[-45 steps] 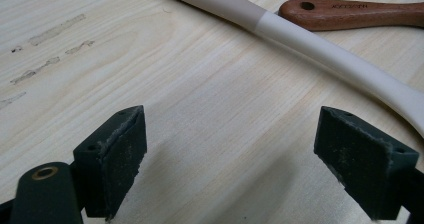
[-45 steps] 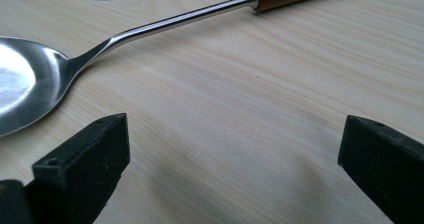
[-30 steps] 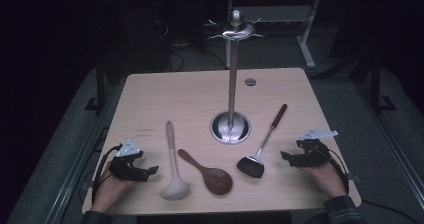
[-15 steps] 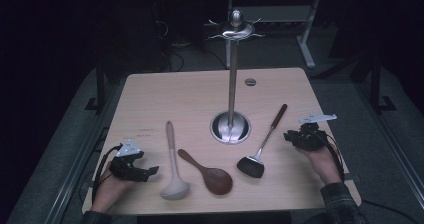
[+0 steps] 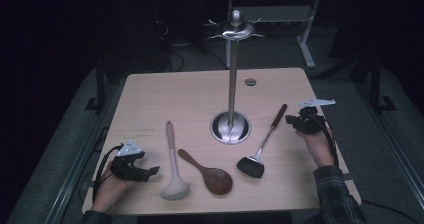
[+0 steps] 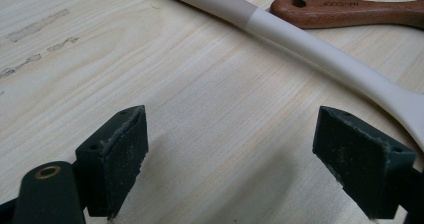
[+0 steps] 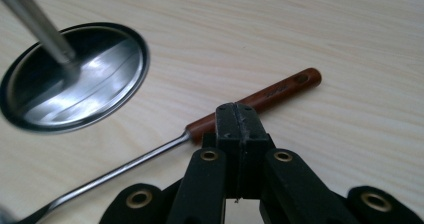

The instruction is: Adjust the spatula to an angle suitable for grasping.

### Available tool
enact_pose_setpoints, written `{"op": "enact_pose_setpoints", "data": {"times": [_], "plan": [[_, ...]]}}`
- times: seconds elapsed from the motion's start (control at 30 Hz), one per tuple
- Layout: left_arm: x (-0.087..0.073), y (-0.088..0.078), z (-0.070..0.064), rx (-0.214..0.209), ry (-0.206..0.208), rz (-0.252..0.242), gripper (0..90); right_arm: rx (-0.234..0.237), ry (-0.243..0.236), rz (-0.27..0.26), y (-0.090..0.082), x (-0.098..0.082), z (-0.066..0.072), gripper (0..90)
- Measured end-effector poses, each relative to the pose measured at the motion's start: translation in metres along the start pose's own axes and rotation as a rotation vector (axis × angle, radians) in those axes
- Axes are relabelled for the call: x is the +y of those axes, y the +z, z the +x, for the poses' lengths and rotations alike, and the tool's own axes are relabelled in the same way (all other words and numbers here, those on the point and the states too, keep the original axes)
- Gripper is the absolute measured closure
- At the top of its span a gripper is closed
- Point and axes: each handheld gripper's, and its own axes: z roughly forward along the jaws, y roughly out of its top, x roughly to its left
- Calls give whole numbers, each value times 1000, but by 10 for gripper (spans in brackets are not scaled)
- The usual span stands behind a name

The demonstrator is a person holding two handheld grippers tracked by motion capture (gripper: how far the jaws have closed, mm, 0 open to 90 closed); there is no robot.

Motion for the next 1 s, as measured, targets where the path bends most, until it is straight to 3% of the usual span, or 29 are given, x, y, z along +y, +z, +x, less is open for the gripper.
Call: {"op": "enact_pose_setpoints", "data": {"times": [0.33,0.57,0.73,1.0], "plan": [[1,1,-1,-5,-3,-1,141,-51,-4,-20,23,6,-9,899],[1,1,0,-5,-2,-2,141,-76,33,-24,34,1,-23,899],[1,1,0,-6,-4,2,141,-73,57,-11,44,-3,-32,899],[1,1,0,-6,-3,1,141,-53,43,25,57,-5,-26,899]]}}
